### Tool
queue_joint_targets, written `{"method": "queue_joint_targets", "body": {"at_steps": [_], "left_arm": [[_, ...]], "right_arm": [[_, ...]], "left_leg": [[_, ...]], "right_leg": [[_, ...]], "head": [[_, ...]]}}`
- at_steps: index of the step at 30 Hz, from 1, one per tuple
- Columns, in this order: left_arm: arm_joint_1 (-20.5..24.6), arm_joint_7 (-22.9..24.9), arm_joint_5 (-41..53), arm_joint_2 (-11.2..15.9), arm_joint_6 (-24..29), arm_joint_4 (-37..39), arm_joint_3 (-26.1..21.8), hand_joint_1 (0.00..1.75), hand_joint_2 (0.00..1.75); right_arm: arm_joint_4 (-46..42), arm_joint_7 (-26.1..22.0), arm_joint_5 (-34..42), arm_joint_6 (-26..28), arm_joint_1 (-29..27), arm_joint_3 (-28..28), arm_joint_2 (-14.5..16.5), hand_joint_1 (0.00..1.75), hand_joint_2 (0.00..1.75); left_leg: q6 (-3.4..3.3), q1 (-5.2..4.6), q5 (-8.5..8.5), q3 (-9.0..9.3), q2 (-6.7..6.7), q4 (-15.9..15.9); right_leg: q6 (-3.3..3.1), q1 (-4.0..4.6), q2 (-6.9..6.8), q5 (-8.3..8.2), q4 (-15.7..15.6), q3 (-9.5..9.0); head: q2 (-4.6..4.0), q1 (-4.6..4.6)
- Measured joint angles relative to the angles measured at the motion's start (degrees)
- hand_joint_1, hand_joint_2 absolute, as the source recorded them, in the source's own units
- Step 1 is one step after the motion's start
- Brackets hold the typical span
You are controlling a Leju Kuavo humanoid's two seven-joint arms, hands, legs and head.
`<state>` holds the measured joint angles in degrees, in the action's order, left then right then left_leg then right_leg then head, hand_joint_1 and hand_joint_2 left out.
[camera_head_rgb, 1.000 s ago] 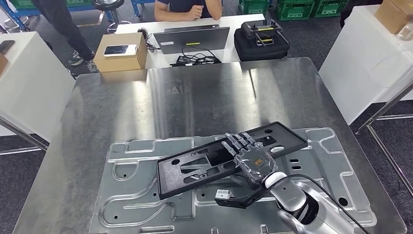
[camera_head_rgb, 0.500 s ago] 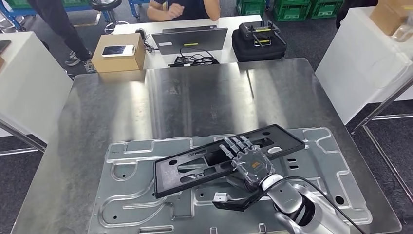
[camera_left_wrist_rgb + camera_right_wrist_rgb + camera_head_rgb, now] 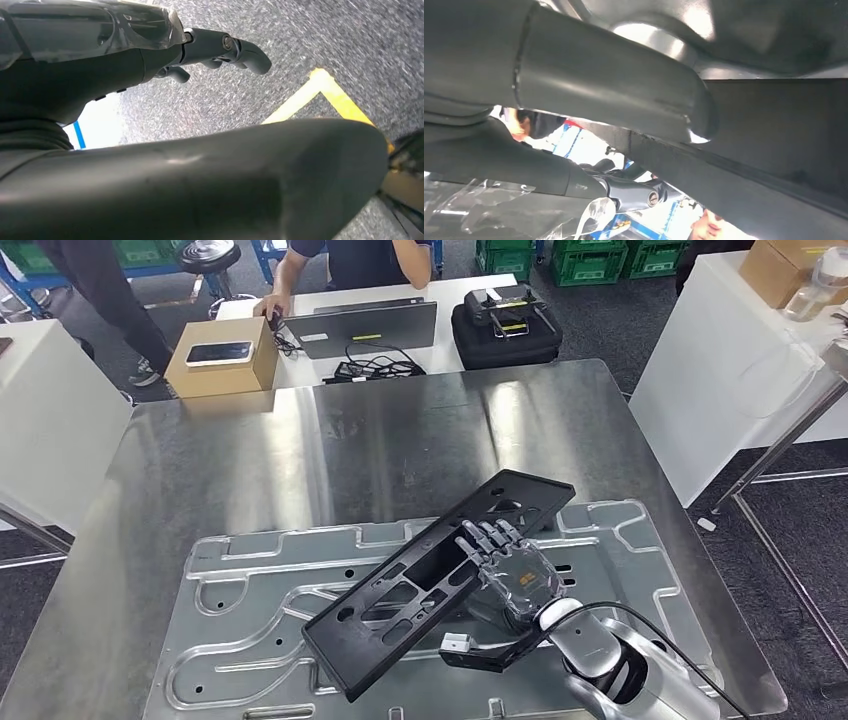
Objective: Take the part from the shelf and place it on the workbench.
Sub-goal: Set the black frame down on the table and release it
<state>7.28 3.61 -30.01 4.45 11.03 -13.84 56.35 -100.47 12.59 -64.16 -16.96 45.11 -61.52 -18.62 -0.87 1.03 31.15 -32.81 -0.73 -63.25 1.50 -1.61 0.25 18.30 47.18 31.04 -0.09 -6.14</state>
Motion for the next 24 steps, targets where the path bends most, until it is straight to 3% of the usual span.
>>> {"method": "queue_joint_targets", "body": {"at_steps": [1, 2, 3, 5, 7, 8, 10, 11, 12, 13, 15, 16, 17, 18, 19, 21, 23, 24], "left_arm": [[-0.04, 0.0, 0.0, 0.01, -0.02, 0.0, 0.0, 0.0, 0.0], [-0.07, 0.0, 0.0, 0.01, -0.04, 0.0, 0.01, 0.0, 0.0], [-0.07, 0.0, 0.0, 0.01, -0.06, 0.0, 0.01, 0.0, 0.0], [0.11, 0.0, 0.01, 0.01, -0.08, 0.0, 0.01, 0.0, 0.0], [0.45, 0.0, 0.01, 0.03, -0.05, 0.0, 0.0, 0.0, 0.0], [0.57, 0.0, 0.02, 0.04, -0.03, 0.0, 0.0, 0.0, 0.0], [0.59, 0.0, 0.03, 0.05, -0.01, 0.0, 0.0, 0.0, 0.0], [0.59, 0.0, 0.02, 0.04, -0.01, 0.0, 0.0, 0.0, 0.0], [0.57, 0.0, 0.02, 0.04, -0.01, 0.0, 0.0, 0.0, 0.0], [0.55, -0.01, 0.01, 0.03, -0.02, 0.0, 0.0, 0.0, 0.0], [0.51, -0.07, 0.02, 0.05, -0.02, 0.0, 0.0, 0.0, 0.0], [0.49, -0.11, 0.02, 0.06, -0.01, 0.0, 0.0, 0.0, 0.0], [0.48, -0.15, 0.03, 0.07, -0.01, 0.0, 0.0, 0.0, 0.0], [0.47, -0.19, 0.03, 0.06, -0.01, 0.0, 0.0, 0.0, 0.0], [0.45, -0.2, 0.03, 0.05, -0.01, 0.0, 0.0, 0.0, 0.0], [0.42, -0.21, 0.03, 0.05, 0.01, 0.0, 0.0, 0.0, 0.0], [0.46, -0.25, 0.02, 0.07, 0.05, 0.0, 0.0, 0.0, 0.0], [0.5, -0.27, 0.01, 0.06, 0.07, 0.0, 0.0, 0.0, 0.0]], "right_arm": [[0.07, 0.0, 0.0, 0.0, -0.02, -0.07, 0.0, 0.0, 0.0], [0.13, -0.01, 0.01, 0.0, -0.03, -0.14, 0.0, 0.0, 0.0], [0.18, -0.03, 0.01, 0.01, -0.03, -0.19, 0.01, 0.0, 0.0], [0.21, -0.06, 0.01, 0.04, 0.08, -0.25, 0.09, 0.0, 0.0], [0.21, -0.06, 0.0, 0.15, 0.29, -0.25, 0.2, 0.0, 0.0], [0.21, -0.05, -0.01, 0.2, 0.41, -0.25, 0.25, 0.0, 0.0], [0.21, -0.05, -0.01, 0.27, 0.52, -0.25, 0.31, 0.0, 0.0], [0.21, -0.06, -0.01, 0.31, 0.55, -0.25, 0.33, 0.0, 0.0], [0.22, -0.07, 0.0, 0.35, 0.54, -0.25, 0.34, 0.0, 0.0], [0.22, -0.07, 0.01, 0.39, 0.55, -0.25, 0.33, 0.0, 0.0], [0.24, -0.07, 0.01, 0.44, 0.52, -0.25, 0.33, 0.0, 0.0], [0.26, -0.07, 0.01, 0.45, 0.5, -0.25, 0.33, 0.0, 0.0], [0.31, -0.07, 0.01, 0.47, 0.48, -0.26, 0.33, 0.0, 0.0], [0.34, -0.07, 0.01, 0.49, 0.46, -0.26, 0.33, 0.0, 0.0], [0.38, -0.07, 0.01, 0.5, 0.49, -0.27, 0.33, 0.0, 0.0], [0.4, -0.07, 0.01, 0.55, 0.71, -0.27, 0.36, 0.0, 0.0], [0.4, -0.07, 0.01, 0.64, 1.04, -0.27, 0.47, 0.0, 0.0], [0.4, -0.07, 0.01, 0.68, 1.19, -0.27, 0.55, 0.0, 0.0]], "left_leg": [[0.12, 0.0, 0.96, -1.32, 0.0, -3.28], [0.17, 0.0, 0.7, -1.46, 0.01, -4.04], [0.18, 0.01, -0.63, -0.32, 0.03, -2.13], [0.04, 0.01, -4.57, 5.19, 0.12, 7.72], [-0.3, -0.21, -6.95, 9.72, 0.12, 15.8], [-0.52, -0.37, -7.2, 10.36, 0.07, 17.16], [-1.15, -0.48, -7.67, 9.47, -0.01, 16.83], [-1.55, -0.45, -8.04, 9.02, 0.02, 16.77], [-2.06, -0.4, -8.62, 8.46, 0.07, 16.7], [-2.52, -0.34, -9.31, 7.8, 0.14, 16.72], [-3.01, -0.54, -10.52, 6.28, 0.24, 16.54], [-3.07, -0.65, -11.06, 5.43, 0.28, 16.37], [-3.06, -0.76, -11.59, 4.57, 0.3, 16.16], [-2.99, -0.84, -12.09, 3.73, 0.3, 15.92], [-2.86, -0.87, -12.58, 2.97, 0.29, 15.72], [-2.39, -0.97, -13.49, 2.04, 0.24, 15.46], [-1.7, -1.14, -14.65, 1.57, 0.26, 15.54], [-1.34, -1.22, -15.35, 1.29, 0.28, 15.75]], "right_leg": [[-0.1, 0.05, -0.1, -0.08, 0.02, 0.09], [-0.17, 0.07, -0.17, -0.2, 0.03, 0.19], [-0.19, 0.07, -0.21, -0.35, 0.05, 0.29], [0.06, 0.04, -0.23, -0.78, 0.1, 0.49], [0.62, 0.1, -0.18, -1.4, 0.12, 0.7], [0.95, 0.13, -0.16, -1.72, 0.14, 0.8], [1.69, 0.05, -0.12, -2.23, 0.14, 1.11], [1.99, -0.02, -0.11, -1.37, 0.83, 1.63], [2.27, -0.08, -0.1, 0.68, 2.64, 2.53], [2.45, -0.15, -0.11, 3.78, 5.87, 3.82], [2.75, -0.11, -0.14, 10.34, 15.21, 6.69], [2.87, -0.09, -0.14, 11.96, 19.31, 7.5], [2.92, -0.06, -0.14, 12.15, 21.7, 7.43], [2.87, -0.06, -0.14, 11.14, 21.82, 6.25], [2.74, -0.06, -0.14, 9.57, 19.7, 3.97], [2.31, 0.05, -0.06, 7.67, 11.0, -3.05], [1.78, 0.34, 0.04, 8.1, 3.12, -8.46], [1.44, 0.57, 0.05, 8.25, 1.16, -9.48]], "head": [[0.0, 0.0], [0.0, 0.0], [0.0, 0.0], [0.0, -0.01], [0.0, 0.0], [0.0, 0.01], [0.0, 0.02], [0.0, 0.02], [0.0, 0.03], [0.0, 0.03], [0.0, 0.04], [0.0, 0.04], [0.0, 0.04], [0.0, 0.04], [0.0, 0.05], [0.0, 0.06], [0.0, 0.05], [0.0, 0.05]]}}
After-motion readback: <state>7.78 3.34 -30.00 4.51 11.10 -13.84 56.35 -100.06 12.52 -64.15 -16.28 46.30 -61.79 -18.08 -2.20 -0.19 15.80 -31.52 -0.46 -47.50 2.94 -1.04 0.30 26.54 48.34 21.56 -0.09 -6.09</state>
